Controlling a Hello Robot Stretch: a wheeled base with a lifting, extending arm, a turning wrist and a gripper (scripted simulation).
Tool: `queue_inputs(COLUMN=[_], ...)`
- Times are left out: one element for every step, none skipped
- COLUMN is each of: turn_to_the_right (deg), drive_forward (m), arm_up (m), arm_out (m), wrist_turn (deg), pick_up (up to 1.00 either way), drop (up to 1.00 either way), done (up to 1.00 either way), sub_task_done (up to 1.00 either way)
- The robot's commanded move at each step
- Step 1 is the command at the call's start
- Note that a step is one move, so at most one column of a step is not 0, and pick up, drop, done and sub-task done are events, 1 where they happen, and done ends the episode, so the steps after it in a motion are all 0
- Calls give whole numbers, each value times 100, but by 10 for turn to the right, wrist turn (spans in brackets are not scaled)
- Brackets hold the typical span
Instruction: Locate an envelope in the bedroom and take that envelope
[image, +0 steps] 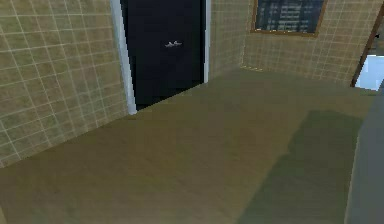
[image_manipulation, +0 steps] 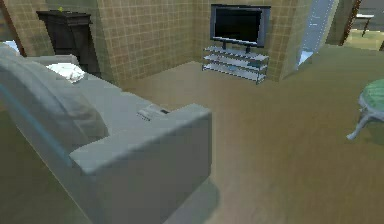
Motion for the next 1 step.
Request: queue_inputs(turn_to_the_right=[30], drive_forward=[0], arm_up=[0], arm_out=[0], wrist_turn=[0], pick_up=[0], drop=[0], done=[0], sub_task_done=[0])
